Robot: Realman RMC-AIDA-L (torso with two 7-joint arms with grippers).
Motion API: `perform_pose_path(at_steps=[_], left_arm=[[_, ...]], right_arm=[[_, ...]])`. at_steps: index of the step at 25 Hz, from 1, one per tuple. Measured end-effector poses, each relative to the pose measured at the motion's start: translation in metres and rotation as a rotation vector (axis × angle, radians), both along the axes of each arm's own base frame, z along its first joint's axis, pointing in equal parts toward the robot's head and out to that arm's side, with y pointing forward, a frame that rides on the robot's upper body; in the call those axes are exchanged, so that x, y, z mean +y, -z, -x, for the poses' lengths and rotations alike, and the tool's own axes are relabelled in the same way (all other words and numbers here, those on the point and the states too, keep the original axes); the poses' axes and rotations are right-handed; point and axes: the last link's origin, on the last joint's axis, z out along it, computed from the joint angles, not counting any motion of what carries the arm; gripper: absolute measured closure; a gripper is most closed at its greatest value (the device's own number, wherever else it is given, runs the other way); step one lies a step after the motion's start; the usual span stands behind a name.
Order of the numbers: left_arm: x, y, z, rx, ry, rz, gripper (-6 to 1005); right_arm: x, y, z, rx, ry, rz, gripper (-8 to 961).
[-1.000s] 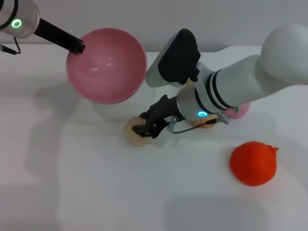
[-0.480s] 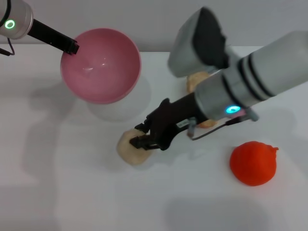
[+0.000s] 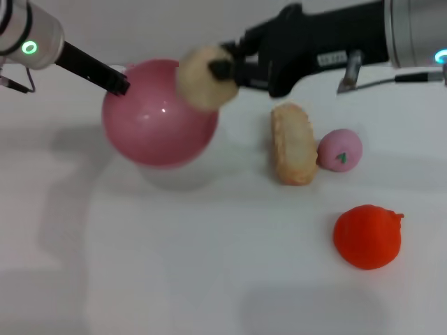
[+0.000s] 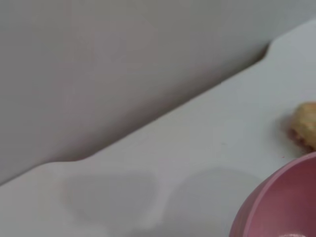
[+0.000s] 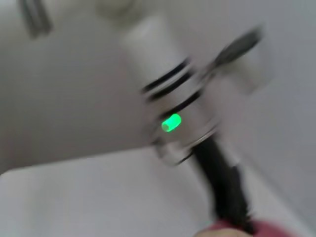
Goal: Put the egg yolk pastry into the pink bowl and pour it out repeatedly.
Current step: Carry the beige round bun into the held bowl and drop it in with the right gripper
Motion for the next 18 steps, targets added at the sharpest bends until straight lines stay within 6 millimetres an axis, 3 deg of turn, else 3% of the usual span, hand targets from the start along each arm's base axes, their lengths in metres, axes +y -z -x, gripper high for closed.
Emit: perform_pose_path(at_steps=[11,18], left_arm=[[-0.015,0.037,-0.032,-0.001,0.086,0.159,957],[-0.015,0.039,-0.034,0.003,0.092,0.166,958]], right_arm=[[0.035,0.029,-0.018,-0.005,0.053,-0.060,827],[0.043,0.042,-0.022,-0.019,0.083,-0.038,777]])
